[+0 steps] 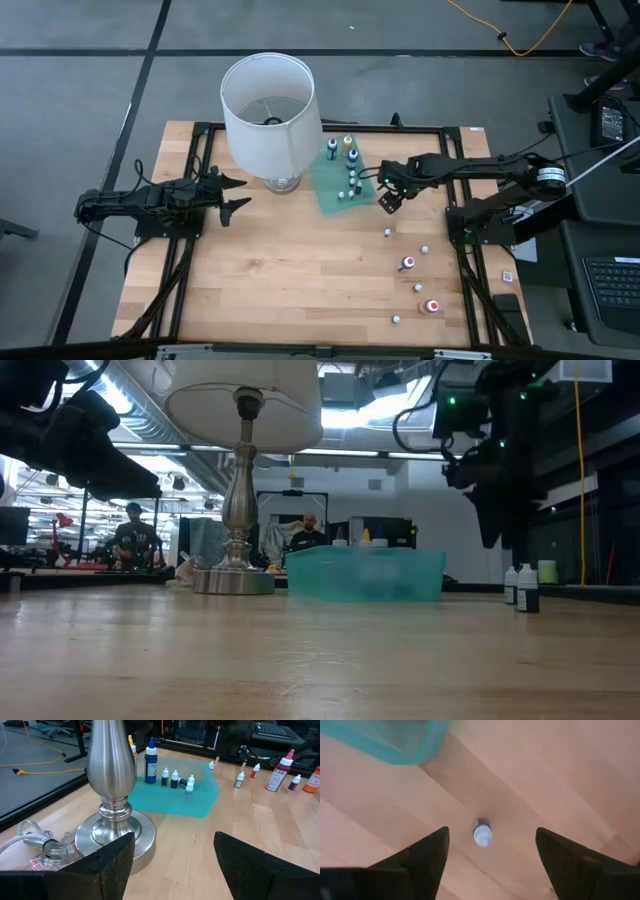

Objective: Pick & Place food coloring
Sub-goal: Put the small violet food coloring bottle into the green bin

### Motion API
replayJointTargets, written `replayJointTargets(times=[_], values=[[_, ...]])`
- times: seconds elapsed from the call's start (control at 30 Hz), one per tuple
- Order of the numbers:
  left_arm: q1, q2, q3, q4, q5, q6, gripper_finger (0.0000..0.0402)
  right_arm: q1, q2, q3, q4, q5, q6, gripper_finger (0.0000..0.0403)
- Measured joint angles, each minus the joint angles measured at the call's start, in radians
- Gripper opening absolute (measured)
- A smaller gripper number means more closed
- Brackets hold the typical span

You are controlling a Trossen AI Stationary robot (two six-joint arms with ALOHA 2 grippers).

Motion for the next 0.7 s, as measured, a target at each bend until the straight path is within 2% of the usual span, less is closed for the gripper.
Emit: replayJointTargets(times=[0.2,0.4,0.7], values=[[0.000,0.000,0.000,0.000,0.000,0.000,0.0265,0.000,0.002,-0.097,0.120,-0.004,0.012,0.0290],[0.000,0.000,0.000,0.000,0.000,0.000,0.0269,0.016,0.014,-0.170,0.215,-0.053,0.025,0.0281],[0.000,0.000,0.000,0.000,0.000,0.000,0.0265,0.018,0.035,-0.192,0.228,-0.055,0.021,0.0273]])
